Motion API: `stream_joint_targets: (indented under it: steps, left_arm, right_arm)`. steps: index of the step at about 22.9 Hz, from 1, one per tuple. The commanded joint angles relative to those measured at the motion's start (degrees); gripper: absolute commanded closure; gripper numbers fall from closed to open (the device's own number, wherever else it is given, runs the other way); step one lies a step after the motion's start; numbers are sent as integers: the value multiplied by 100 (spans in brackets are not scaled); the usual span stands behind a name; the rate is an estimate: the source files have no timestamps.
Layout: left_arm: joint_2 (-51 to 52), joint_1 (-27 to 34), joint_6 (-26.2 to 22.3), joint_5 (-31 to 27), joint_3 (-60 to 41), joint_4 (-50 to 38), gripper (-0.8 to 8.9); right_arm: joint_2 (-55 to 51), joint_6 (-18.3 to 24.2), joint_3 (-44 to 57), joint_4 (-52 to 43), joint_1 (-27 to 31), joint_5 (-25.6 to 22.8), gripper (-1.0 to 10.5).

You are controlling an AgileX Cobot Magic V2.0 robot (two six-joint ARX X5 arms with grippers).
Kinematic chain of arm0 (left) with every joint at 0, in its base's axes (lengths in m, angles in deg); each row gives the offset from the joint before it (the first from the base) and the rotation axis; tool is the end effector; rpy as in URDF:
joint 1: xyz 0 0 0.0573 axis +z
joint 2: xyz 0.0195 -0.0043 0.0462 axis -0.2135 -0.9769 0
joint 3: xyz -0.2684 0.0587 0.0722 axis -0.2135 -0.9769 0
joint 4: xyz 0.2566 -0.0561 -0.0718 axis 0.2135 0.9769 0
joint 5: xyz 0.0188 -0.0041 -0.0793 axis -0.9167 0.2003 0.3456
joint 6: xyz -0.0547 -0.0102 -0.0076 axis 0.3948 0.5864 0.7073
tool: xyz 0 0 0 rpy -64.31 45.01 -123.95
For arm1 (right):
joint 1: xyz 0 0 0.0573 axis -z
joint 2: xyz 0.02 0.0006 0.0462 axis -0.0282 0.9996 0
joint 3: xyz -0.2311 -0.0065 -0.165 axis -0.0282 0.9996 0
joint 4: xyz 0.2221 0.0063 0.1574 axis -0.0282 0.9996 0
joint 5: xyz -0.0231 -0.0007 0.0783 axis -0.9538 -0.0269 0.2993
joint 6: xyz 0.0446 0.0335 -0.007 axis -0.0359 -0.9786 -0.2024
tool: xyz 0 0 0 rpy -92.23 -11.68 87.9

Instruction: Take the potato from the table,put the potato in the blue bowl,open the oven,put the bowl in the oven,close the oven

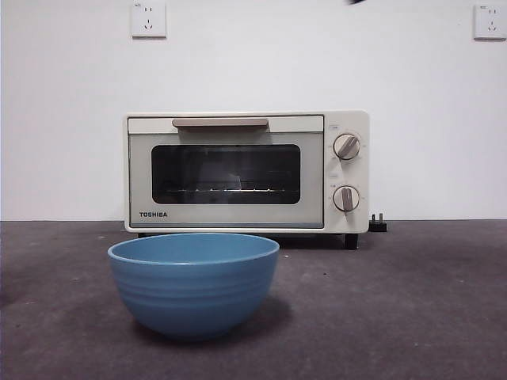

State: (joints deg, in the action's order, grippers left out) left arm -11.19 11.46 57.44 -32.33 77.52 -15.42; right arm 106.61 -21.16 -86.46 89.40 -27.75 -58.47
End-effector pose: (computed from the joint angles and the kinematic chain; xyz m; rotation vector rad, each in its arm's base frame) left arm 0.0238 -0.0054 0.3915 -0.0766 0.4998 -0.1538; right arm 0.2297 0.1419 0.3839 -0.0405 0.6698 0.8120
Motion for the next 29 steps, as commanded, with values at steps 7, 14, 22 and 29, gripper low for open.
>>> stream_joint_targets:
  steps: [7, 14, 22, 29]
  left_arm:
    - [7, -9, -70, -310, 42, 131, 820]
    - [-68, -11, -160, -1628, 516, 94, 820]
    - [-372, -11, -297, -1919, 1062, 136, 820]
    - [-752, -35, -264, -1550, 1062, 289, 820]
  right_arm:
    - [1633, 184, -1408, -13, -1309, -20, 946]
    - [3206, 470, -2555, -17, -2396, -22, 828]
    - [4787, 1196, -3460, -87, -3340, -660, 138]
    - [5510, 1530, -3467, -955, -3585, -1331, 127]
